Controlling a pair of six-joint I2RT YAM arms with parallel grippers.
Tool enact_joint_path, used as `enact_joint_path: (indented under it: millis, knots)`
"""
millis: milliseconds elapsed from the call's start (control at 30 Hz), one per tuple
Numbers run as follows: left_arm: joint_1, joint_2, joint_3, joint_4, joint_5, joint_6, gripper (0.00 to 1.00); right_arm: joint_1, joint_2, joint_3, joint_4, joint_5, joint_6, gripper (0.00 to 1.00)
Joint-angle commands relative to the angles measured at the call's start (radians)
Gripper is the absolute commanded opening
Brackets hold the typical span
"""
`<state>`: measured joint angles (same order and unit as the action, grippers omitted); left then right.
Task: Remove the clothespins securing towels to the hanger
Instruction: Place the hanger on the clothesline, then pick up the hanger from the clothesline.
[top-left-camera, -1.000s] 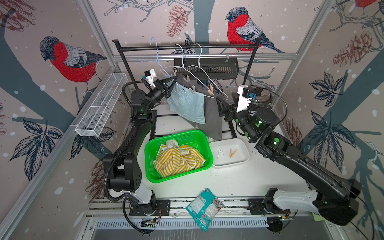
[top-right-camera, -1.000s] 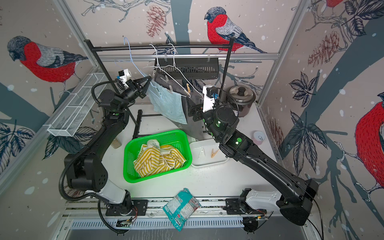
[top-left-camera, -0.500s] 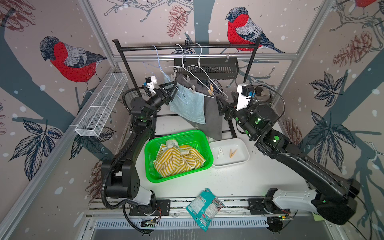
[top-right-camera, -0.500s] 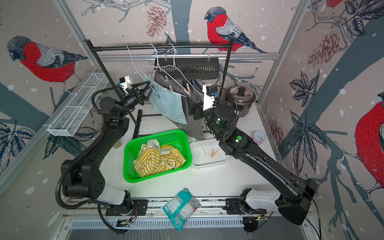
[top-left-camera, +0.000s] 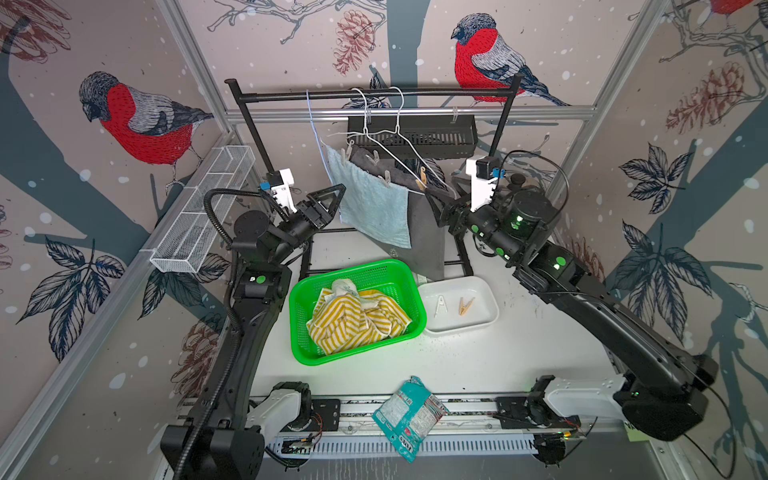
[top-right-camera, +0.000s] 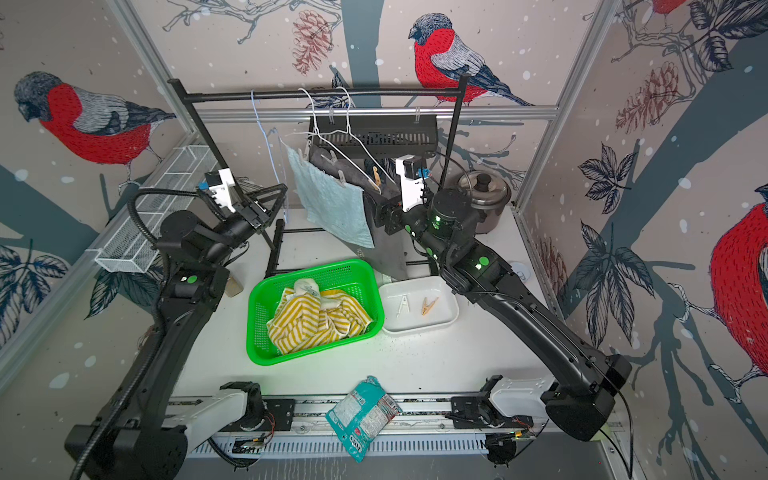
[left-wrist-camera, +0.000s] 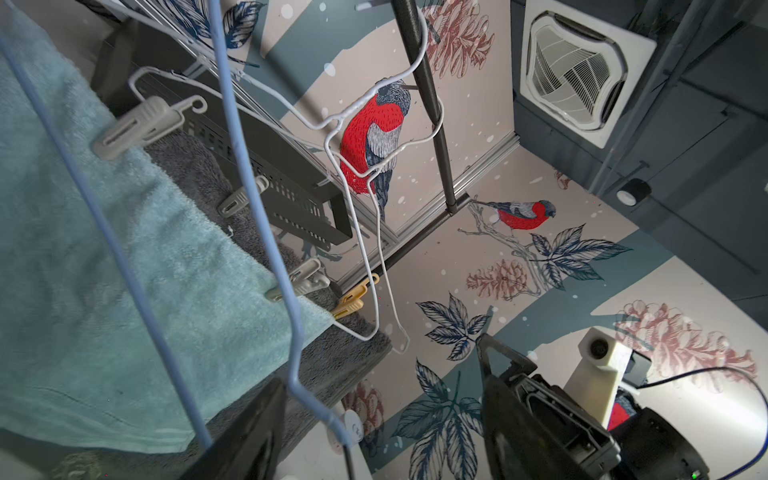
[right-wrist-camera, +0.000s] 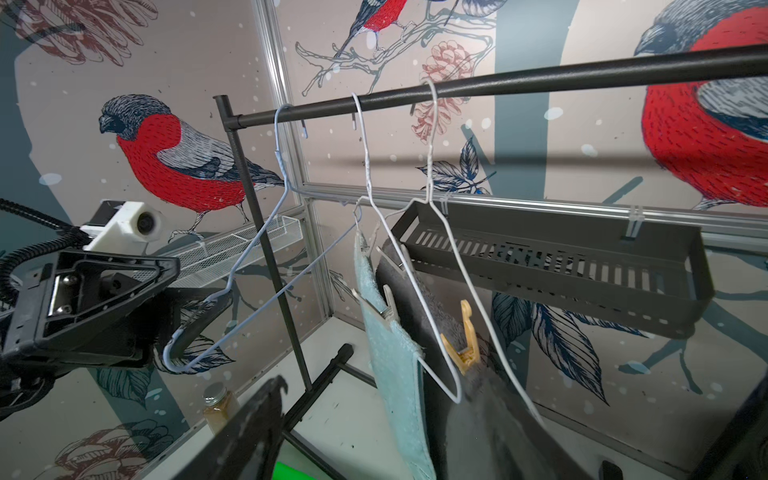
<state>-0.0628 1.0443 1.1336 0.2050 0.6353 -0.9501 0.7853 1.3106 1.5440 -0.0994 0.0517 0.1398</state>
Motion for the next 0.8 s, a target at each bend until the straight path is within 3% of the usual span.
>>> enact_joint_path:
  millis: [0, 167, 333, 533, 767]
  knots:
    - [0.002, -0.063, 0.004, -0.228, -0.084, 0.232, 0.73, 0.001, 0.041, 0.064, -0.081, -0.084, 0.031, 0.72]
    - [0.001, -0.172, -0.025, -0.351, -0.124, 0.371, 0.72, 0.0, 0.141, 0.203, -0.185, -0.112, 0.061, 0.71]
    - [0.002, -0.335, -0.186, -0.378, -0.202, 0.433, 0.72, -0.007, 0.243, 0.349, -0.266, -0.113, 0.082, 0.72]
    - [0.001, -0.49, -0.382, -0.363, -0.23, 0.378, 0.72, -0.032, 0.37, 0.509, -0.334, -0.115, 0.082, 0.71]
    - [0.001, -0.493, -0.455, -0.33, -0.191, 0.341, 0.71, -0.072, 0.491, 0.649, -0.354, -0.115, 0.049, 0.71]
